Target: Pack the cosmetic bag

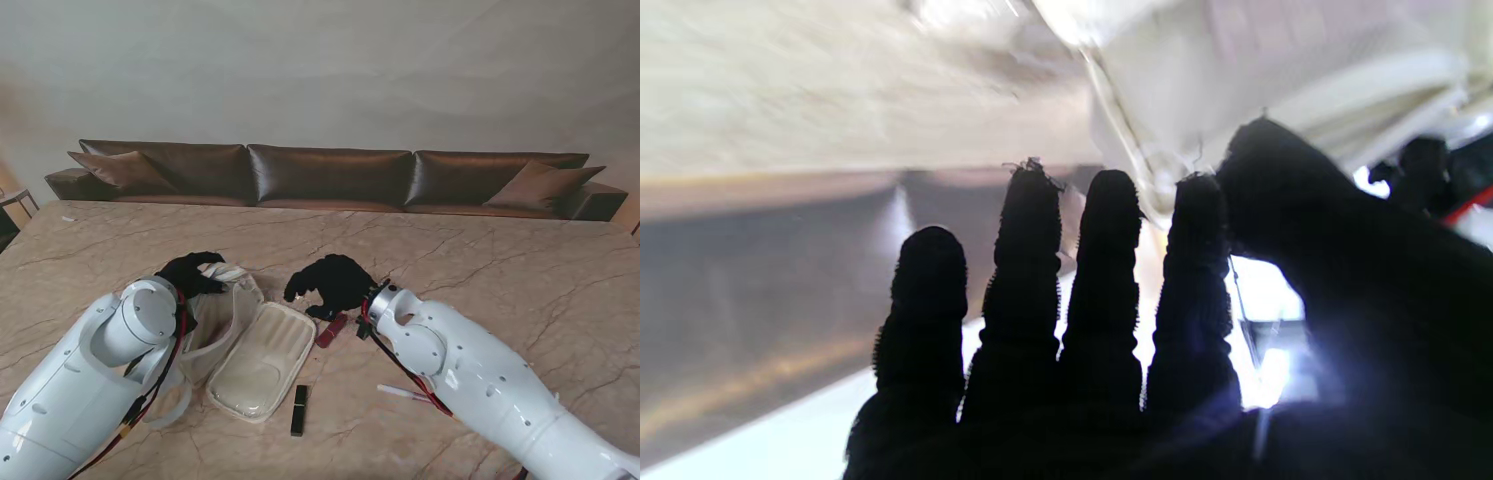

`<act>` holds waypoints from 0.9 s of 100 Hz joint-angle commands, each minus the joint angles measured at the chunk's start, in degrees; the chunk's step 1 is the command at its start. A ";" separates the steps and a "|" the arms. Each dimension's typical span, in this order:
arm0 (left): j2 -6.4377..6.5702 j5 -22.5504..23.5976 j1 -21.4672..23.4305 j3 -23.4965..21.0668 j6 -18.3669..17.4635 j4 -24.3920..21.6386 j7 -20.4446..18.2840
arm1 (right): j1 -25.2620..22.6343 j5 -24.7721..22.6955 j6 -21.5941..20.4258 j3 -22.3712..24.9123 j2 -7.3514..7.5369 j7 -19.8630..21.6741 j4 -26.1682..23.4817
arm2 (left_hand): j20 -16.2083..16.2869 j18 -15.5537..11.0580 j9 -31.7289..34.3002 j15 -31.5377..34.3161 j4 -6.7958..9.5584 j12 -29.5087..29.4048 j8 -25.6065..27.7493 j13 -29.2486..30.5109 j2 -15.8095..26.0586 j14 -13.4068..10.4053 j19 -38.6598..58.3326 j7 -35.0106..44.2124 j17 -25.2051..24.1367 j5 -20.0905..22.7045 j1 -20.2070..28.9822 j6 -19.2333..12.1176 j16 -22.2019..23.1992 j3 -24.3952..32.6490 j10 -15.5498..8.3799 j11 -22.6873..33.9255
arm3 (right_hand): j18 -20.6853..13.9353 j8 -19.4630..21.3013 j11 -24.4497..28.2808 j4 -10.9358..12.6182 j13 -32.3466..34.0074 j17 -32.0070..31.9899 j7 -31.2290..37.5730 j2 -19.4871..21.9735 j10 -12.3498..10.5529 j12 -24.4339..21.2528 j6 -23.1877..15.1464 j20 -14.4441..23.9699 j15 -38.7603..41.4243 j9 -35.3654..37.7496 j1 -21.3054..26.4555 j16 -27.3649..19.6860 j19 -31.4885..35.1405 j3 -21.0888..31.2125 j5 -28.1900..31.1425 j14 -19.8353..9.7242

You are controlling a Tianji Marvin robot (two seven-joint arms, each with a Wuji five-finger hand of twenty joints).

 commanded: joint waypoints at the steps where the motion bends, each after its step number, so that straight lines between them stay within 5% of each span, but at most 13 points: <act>1: -0.44 -0.31 0.67 0.20 0.35 -0.14 -0.31 | -2.09 -0.41 0.92 0.52 2.03 1.14 0.51 | -0.65 -2.97 1.67 7.46 1.63 0.90 2.93 4.04 7.73 -0.08 13.48 47.92 1.36 6.24 3.02 -1.50 3.18 3.65 -9.32 2.54 | 0.32 0.53 -1.44 0.04 -2.83 -2.29 -1.21 -0.16 0.37 0.10 1.26 -0.48 -1.28 -2.61 -3.34 -0.94 -1.38 -1.16 -1.59 0.83; 22: -0.43 -0.31 0.35 0.66 0.59 -0.06 -0.47 | -4.58 -5.10 2.92 2.46 4.24 5.38 -1.26 | -0.64 -3.16 1.99 7.55 1.59 0.81 2.82 4.07 7.34 -0.38 13.52 47.92 1.37 6.43 2.52 -1.51 3.14 4.45 -9.35 2.50 | -1.69 -1.39 0.50 -0.52 -13.85 -9.91 -5.21 -3.01 0.69 2.72 3.51 2.16 1.10 -9.15 -5.50 1.52 -6.65 -1.36 -6.20 1.18; 41: -0.36 -0.26 0.44 0.75 1.25 -0.34 -0.74 | -3.57 -7.73 5.26 -0.01 4.52 3.89 0.53 | -0.62 -3.24 2.01 7.57 1.51 0.78 2.77 4.07 7.17 -0.34 13.57 47.95 1.38 6.52 2.24 -1.54 3.08 4.93 -9.41 2.49 | -3.12 -2.70 3.75 -1.26 -24.42 -16.34 -5.80 -6.57 1.97 7.26 4.26 4.55 7.77 -18.51 -6.18 5.11 -7.20 -0.01 -8.95 1.72; 75: -0.12 -0.12 0.70 0.66 1.09 -0.60 -1.56 | 1.61 -5.12 9.78 -8.88 2.27 -2.91 9.81 | -0.55 -3.19 2.15 7.71 1.35 0.77 2.76 4.06 6.89 -0.13 13.65 48.08 1.37 6.67 1.78 -1.56 2.99 5.82 -9.39 2.58 | -3.89 -3.42 7.22 -1.09 -28.88 -19.55 -5.35 -7.15 2.68 9.36 3.66 7.03 14.24 -23.04 -4.19 8.71 -2.70 0.63 -11.66 1.85; 90: -0.20 -0.07 0.87 0.41 1.03 -1.00 -1.20 | 4.09 -4.38 9.38 -12.40 1.14 -6.43 13.90 | -0.53 -3.14 2.20 7.70 1.30 0.75 2.77 4.06 6.85 -0.14 13.63 48.09 1.37 6.69 1.62 -1.65 2.94 6.03 -9.41 2.56 | -3.76 -0.96 7.12 -1.02 -27.69 -18.25 0.40 -8.03 2.66 8.95 -1.64 7.40 15.24 -22.40 -3.43 9.18 -0.11 1.10 -4.69 1.79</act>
